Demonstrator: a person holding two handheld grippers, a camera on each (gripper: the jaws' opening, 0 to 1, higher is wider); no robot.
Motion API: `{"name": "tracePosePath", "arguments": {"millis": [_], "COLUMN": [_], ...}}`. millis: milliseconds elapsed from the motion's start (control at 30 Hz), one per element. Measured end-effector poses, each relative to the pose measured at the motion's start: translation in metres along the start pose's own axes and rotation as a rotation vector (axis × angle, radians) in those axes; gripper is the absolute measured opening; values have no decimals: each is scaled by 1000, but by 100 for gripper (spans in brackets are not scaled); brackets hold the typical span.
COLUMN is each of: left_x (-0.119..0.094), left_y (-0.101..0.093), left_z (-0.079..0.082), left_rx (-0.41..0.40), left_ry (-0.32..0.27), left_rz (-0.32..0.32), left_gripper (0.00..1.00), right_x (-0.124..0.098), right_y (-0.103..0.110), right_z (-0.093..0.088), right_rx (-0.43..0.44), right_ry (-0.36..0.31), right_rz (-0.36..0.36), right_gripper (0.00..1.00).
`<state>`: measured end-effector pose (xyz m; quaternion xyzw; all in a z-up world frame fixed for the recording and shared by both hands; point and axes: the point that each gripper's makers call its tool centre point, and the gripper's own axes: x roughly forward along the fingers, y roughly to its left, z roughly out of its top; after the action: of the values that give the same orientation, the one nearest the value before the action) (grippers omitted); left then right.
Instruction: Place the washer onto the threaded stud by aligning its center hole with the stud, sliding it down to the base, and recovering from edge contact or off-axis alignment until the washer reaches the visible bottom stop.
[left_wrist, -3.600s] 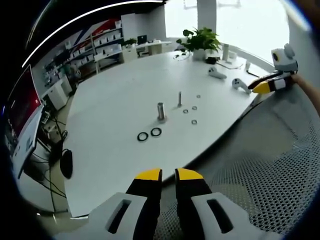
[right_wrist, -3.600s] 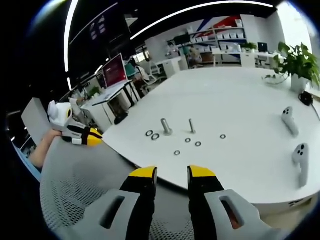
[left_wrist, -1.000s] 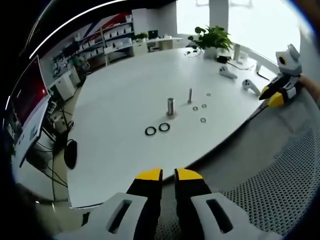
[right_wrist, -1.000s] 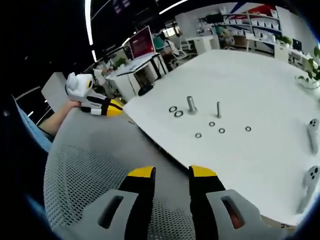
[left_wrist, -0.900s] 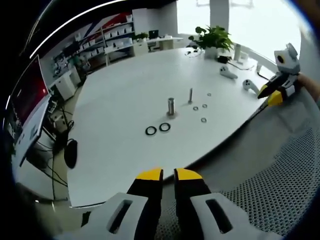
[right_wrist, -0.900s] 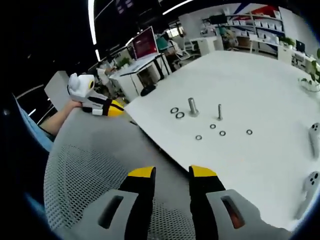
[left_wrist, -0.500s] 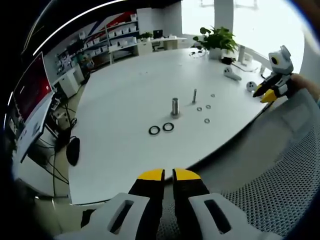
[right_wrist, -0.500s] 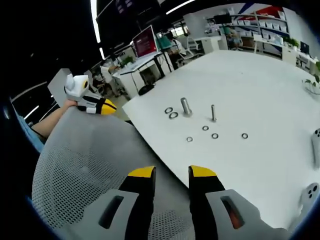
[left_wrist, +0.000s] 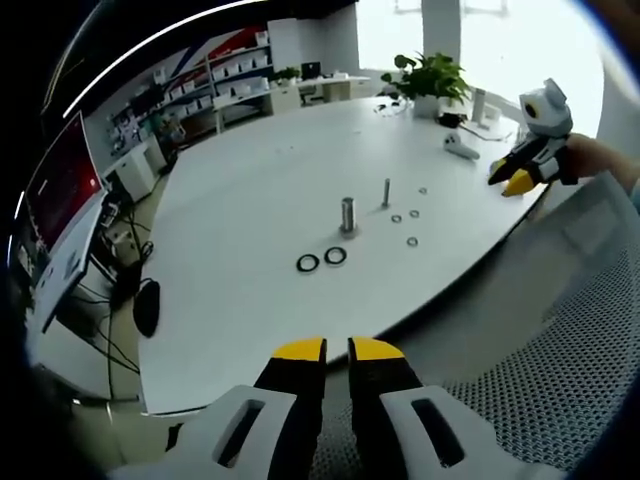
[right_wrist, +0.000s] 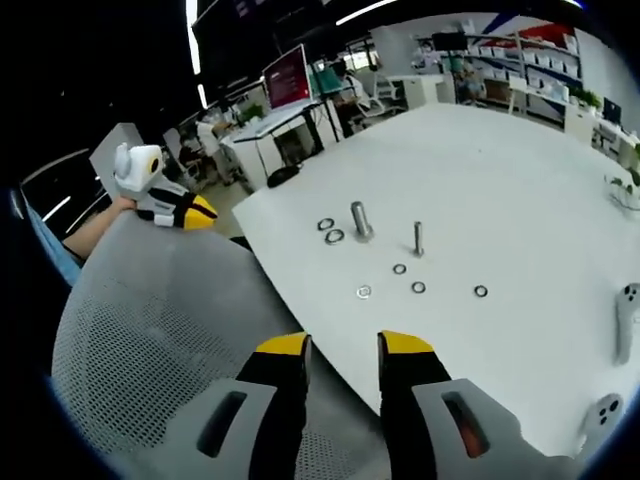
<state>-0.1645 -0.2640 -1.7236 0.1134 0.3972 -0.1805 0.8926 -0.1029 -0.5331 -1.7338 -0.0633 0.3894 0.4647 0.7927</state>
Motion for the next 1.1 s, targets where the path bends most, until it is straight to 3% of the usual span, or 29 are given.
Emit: {"name": "tracePosePath", "arguments": {"millis": [433, 600, 1000, 1067, 1100], "left_x": [-3, -2, -2, -2, -2], "left_y": [4, 3, 3, 3, 3], "left_z": [1, 1, 1, 1, 1], "left_rx": [-1, 1, -7, -7, -7], "left_ry": [-17, -9, -11, -10, -10], "left_rz": [25, 15, 20, 20, 20], "left_gripper": [8, 8, 8, 8, 8], "right_x": [18, 33, 61, 66, 69], "right_y": [-9, -26, -55, -54, -54], "right_z": [11, 12, -1, 0, 0], "right_rx": [-199, -287, -336, -299, -236], "right_ry": [109, 151, 282, 291, 304], "right_rz": [30, 3, 9, 43, 45], "right_gripper": [30, 28, 28, 28, 28]}}
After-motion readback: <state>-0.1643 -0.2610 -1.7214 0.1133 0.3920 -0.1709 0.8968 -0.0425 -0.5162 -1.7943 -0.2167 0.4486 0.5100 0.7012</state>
